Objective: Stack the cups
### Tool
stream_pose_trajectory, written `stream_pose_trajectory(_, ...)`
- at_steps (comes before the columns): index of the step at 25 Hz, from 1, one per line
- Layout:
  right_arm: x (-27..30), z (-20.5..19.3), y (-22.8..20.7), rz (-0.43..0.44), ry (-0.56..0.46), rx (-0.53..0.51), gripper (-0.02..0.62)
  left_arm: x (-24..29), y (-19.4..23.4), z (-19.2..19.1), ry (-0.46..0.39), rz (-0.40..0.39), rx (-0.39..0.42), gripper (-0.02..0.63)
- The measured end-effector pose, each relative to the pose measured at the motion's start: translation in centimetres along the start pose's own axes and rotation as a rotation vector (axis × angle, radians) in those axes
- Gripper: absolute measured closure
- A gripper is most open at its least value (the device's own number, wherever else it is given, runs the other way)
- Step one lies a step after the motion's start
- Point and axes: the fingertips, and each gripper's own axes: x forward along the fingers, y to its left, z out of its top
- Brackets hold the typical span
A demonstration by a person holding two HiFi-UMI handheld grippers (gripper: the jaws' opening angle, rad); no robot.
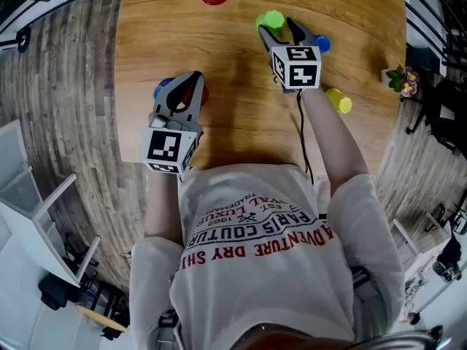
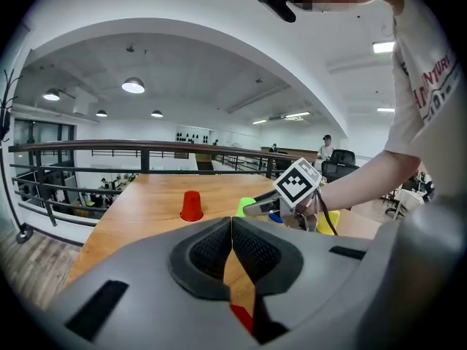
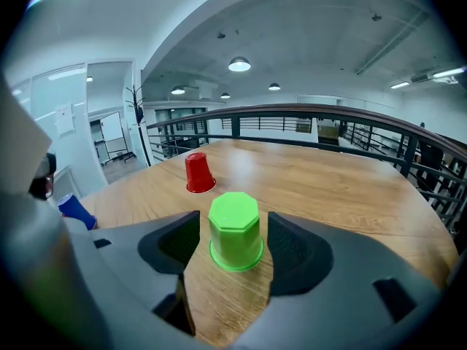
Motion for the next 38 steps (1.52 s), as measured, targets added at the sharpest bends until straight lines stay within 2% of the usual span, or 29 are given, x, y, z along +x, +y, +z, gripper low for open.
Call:
stream_pose_trajectory(3, 0.3, 0.3, -0.4, -0.024, 0.008, -0.004, 0.313, 0.1, 0.1, 0.0, 0.009, -0.004, 0.004, 0.589)
stream_pose_trajectory(4, 0.2, 0.4, -0.4, -0.033, 0.007, -0.009, 0.361, 0.1, 0.2, -0.1, 0.012, -0.004, 0.006, 0.589)
stream_pose_trajectory(13, -1.7, 0.5, 1.3, -0.037, 0.001, -0.042, 0.367, -1.2, 1.1, 0.4, 0.002, -0.036, 0.021, 0.589)
stream_pose_trajectory(20, -4.6, -0.1, 5.3, -0.007, 0.003, 0.036, 0.367, -3.2, 1.5, 0.5, -0.01, -0.089, 0.032, 0.589)
stream_pose_trajectory(31, -8.6, -5.2, 13.2, 0.011, 0.06, -0.047, 0.367, -5.6, 1.8, -1.0, -0.013, -0.16, 0.027, 0.589)
stream_pose_trajectory(38, -9.7, -6.3, 16.7, 0.006, 0.062, -0.04, 0.367, -6.8, 2.2, -1.4, -0.025, -0.2, 0.029, 0.589)
